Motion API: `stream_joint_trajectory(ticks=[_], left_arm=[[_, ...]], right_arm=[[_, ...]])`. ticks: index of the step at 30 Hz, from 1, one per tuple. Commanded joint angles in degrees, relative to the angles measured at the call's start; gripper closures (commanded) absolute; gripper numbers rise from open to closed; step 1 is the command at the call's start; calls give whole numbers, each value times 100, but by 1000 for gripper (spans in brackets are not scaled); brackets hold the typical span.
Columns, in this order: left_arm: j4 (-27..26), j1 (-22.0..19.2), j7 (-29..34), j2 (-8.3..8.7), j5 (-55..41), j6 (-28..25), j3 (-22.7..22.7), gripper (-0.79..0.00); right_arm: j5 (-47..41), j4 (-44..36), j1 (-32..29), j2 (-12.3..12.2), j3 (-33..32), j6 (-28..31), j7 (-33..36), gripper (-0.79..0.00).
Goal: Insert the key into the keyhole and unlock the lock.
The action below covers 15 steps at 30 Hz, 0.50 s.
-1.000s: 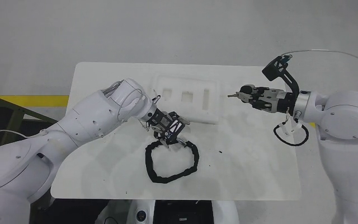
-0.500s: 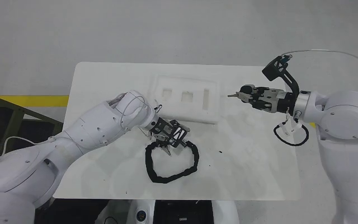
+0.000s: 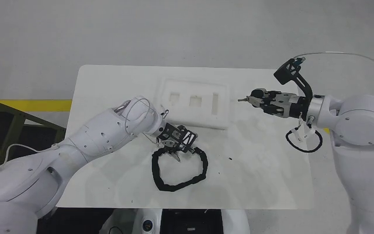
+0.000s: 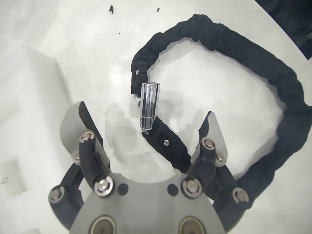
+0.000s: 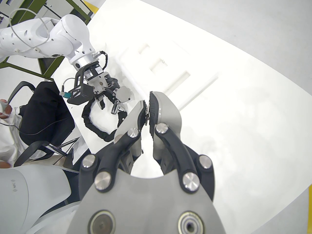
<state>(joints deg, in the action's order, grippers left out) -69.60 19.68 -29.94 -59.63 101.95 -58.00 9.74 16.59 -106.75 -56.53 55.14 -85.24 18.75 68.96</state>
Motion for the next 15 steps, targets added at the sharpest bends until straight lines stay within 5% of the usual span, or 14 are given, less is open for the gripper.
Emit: stream_joint_trajectory(ticks=[1, 15], left_arm=[[37, 20, 25, -6, -66, 0, 0, -597], [183, 78, -12, -45, -236, 0, 0, -397]], right_arm=[[0, 0, 0, 0, 0, 0, 0, 0], [0, 0, 0, 0, 0, 0, 0, 0]])
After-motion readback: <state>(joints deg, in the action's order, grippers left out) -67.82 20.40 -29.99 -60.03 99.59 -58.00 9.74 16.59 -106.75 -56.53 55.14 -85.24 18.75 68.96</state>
